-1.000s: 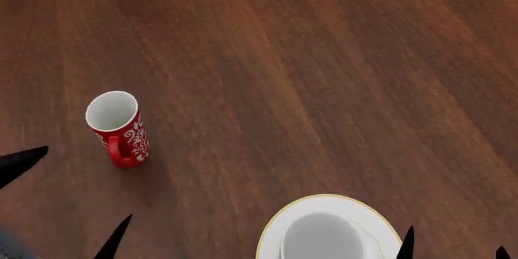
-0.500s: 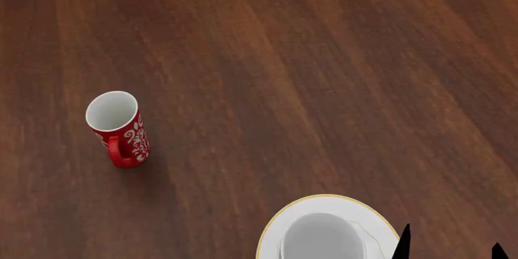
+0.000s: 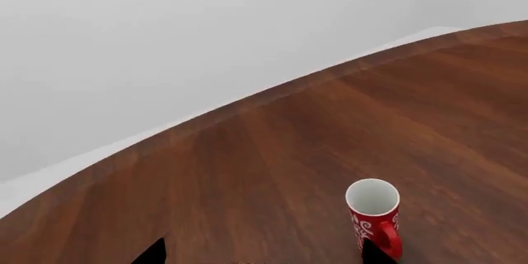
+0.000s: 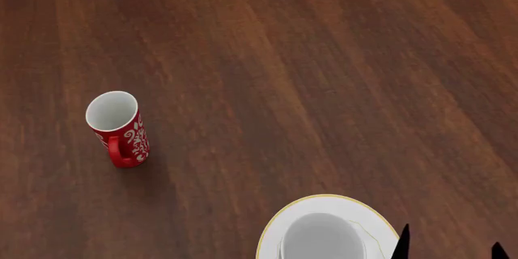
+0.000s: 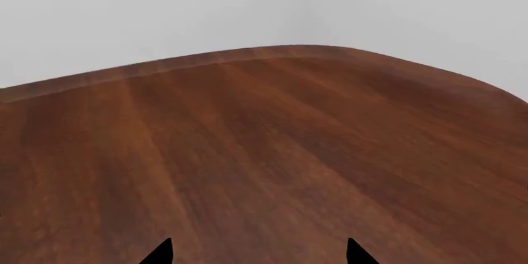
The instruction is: Put the white mug on the plate.
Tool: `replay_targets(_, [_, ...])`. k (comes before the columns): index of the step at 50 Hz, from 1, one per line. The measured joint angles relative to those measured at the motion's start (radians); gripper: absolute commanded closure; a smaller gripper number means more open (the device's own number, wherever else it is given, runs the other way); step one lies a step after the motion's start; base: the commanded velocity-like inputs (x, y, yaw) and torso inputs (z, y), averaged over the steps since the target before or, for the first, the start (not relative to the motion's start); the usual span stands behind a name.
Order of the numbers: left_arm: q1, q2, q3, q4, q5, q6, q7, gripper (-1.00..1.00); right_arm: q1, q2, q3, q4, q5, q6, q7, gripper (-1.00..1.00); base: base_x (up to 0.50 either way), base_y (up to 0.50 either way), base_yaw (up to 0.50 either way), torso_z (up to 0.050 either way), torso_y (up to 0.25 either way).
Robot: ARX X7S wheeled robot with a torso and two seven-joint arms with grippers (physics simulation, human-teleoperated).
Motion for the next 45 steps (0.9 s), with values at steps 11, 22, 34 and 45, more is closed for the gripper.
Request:
replay_targets(11, [0.078, -0.017, -0.034, -0.005, 0.006, 0.069, -0.027, -1.0, -0.02, 0.029, 0.022, -0.059, 0.009, 0.032, 0.031, -1.0, 0.0, 0.0, 0.0, 0.0, 0.0])
replay_targets(22, [0.102, -0.022, -0.043, -0.005, 0.014, 0.094, -0.026, -1.0, -0.081, 0.079, 0.071, -0.163, 0.026, 0.086, 0.082, -1.0, 0.0, 0.0, 0.0, 0.0, 0.0])
replay_targets(34, [0.124, -0.023, -0.063, -0.004, 0.019, 0.101, -0.019, -1.0, -0.208, 0.123, 0.148, -0.268, 0.037, 0.09, 0.129, -1.0, 0.0, 0.0, 0.0, 0.0, 0.0])
replay_targets(45, [0.168, -0.025, -0.102, 0.002, 0.029, 0.113, -0.022, -1.0, -0.35, 0.209, 0.175, -0.313, 0.039, 0.001, 0.215, -1.0, 0.0, 0.0, 0.0, 0.0, 0.0])
